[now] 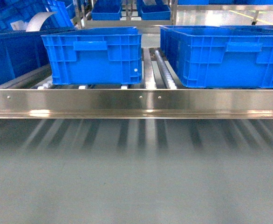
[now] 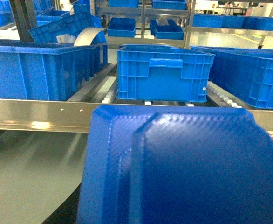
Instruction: Sort blue parts and orange caps into right shelf containers
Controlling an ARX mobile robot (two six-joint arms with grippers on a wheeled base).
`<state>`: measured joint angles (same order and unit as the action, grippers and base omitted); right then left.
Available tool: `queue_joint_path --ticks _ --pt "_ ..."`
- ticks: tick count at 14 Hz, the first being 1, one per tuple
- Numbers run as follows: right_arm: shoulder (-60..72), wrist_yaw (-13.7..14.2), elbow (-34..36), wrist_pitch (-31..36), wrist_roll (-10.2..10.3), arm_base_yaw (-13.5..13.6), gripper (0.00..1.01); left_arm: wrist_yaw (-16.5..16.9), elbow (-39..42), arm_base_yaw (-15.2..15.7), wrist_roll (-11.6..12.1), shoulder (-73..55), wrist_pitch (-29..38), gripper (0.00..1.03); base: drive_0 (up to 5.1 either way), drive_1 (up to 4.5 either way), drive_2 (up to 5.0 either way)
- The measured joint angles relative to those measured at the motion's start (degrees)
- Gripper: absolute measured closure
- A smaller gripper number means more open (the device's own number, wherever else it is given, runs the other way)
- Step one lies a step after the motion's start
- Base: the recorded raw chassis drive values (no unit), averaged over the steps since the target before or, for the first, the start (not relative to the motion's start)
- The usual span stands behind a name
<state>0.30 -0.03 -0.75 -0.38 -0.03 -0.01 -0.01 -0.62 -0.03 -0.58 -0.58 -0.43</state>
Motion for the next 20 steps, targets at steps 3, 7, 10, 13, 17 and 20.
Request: queue_joint_path --ticks 3,7,10,13,17,20 --pt "-0.02 0.02 0.00 0.02 0.00 0.00 0.58 0.00 0.00 0.00 0.00 0.00 0.00 0.60 0.0 0.00 0.0" --pt "0.00 0.00 0.00 -0.02 0.00 0.00 0.58 0.00 0.00 0.00 0.00 0.00 -0.04 0.60 0.0 0.00 0.0" --pt "-0.02 0.00 0.00 0.13 0.00 0.00 0.58 0.00 0.00 0.00 0.00 0.00 0.02 0.60 -0.1 4.18 -4.3" --pt "-0.02 0.00 0.00 0.09 0.00 0.00 0.58 0.00 0.00 0.00 0.00 0.00 0.02 0.60 -0.1 4.19 -4.3" --pt "0.00 0.00 0.00 0.13 0.00 0.00 0.58 0.00 0.00 0.00 0.00 0.00 -0.07 0.60 -0.1 4.18 -4.3" --pt "0.00 0.02 0.00 -0.13 0.00 0.00 0.58 0.02 0.00 0.00 0.00 0.00 0.24 0.60 0.0 4.25 -4.3"
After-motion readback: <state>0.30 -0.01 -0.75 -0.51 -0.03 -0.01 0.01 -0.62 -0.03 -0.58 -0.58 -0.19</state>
